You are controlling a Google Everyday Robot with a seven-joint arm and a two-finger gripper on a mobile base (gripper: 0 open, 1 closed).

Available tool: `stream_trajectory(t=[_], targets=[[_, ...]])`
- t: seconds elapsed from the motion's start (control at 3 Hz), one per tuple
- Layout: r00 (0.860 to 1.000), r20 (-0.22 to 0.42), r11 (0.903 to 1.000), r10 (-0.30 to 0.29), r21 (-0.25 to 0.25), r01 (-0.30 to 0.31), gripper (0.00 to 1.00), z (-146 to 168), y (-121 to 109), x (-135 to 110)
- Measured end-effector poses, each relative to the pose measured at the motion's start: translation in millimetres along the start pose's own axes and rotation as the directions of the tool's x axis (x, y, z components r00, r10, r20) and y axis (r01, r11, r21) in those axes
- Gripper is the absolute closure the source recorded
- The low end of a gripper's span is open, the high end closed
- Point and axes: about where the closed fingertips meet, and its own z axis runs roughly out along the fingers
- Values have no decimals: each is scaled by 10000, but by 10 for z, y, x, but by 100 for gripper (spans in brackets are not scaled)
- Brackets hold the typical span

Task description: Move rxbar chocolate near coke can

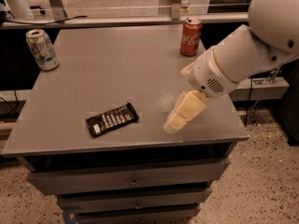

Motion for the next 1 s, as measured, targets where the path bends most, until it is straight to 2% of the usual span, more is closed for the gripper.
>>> stream_trajectory(t=[0.33, 0.67, 1.0], targets=[[9943, 1006, 9993, 358, -153, -344, 0, 313, 88, -367], [9944, 996, 9993, 355, -160, -340, 0, 312, 91, -364], [9911, 1330, 9997, 33, -258, 1, 0, 370, 156, -396]])
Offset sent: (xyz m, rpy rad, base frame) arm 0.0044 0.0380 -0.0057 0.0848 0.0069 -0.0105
